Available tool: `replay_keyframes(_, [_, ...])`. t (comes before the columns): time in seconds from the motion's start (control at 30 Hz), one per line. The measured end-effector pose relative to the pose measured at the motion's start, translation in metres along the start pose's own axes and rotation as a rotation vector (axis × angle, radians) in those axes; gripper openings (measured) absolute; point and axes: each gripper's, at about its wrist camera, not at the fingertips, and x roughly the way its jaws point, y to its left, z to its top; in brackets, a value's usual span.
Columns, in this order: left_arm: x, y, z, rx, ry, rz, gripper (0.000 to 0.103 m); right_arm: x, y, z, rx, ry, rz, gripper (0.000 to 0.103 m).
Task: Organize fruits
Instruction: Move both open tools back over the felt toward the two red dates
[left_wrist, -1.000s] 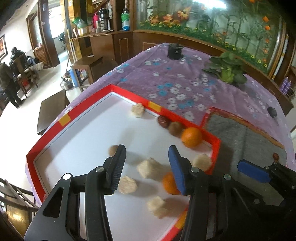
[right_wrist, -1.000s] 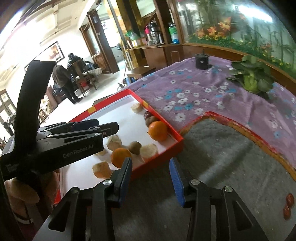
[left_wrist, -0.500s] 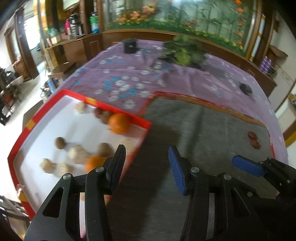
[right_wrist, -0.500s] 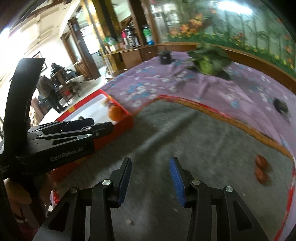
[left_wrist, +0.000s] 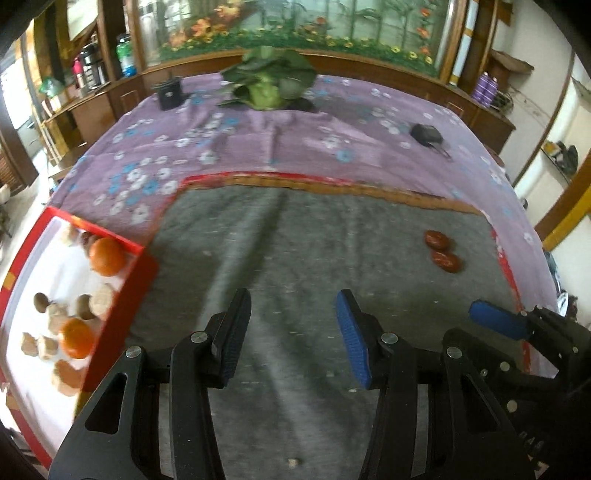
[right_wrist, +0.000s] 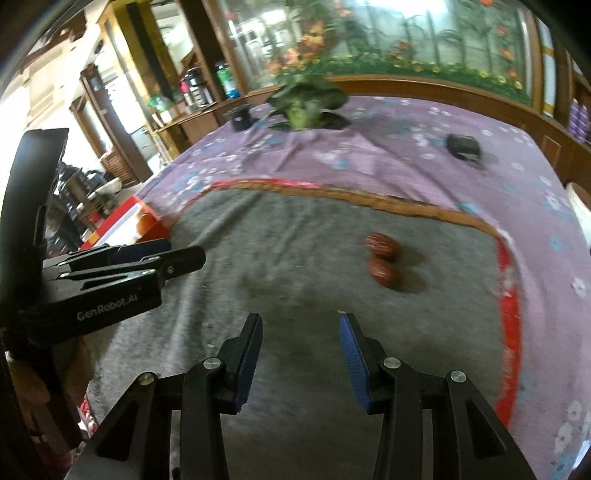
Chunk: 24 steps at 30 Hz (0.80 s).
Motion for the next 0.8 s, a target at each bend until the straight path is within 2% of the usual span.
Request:
replay_keyframes(0.23, [0.004,-0.025,-0.001,0.029,0.020,-0.017,0.048,-0.018,-0.020,-0.007,0.027,-0.027,-0.036,0.043])
replay_keyframes(0.3, [0.005,-0.030,-0.002,0.040,0.025,-0.020,0.052,-0.020,-0.026,-0.008,0.034,-0.032,-0.045,0.043])
replay_keyframes(0.33, [0.006,-0.032,-0.001,0.043,0.026,-0.025,0.059,-0.019,-0.029,-0.008,0.035,-0.032,-0.054,0.044])
replay_keyframes(0.37, [0.006,-0.034,-0.002,0.043,0.024,-0.031,0.062,-0.019,-0.032,-0.009,0.038,-0.031,-0.064,0.044])
replay_keyframes(0.6, [0.011,-0.043,0.002,0.050,0.037,-0.040,0.062,-0.010,-0.043,-0.002,0.049,-0.034,-0.082,0.044])
replay_keyframes(0.8, [0.018,-0.042,0.004,0.049,0.050,-0.046,0.062,0.013,-0.039,0.016,-0.001,-0.017,-0.093,0.044])
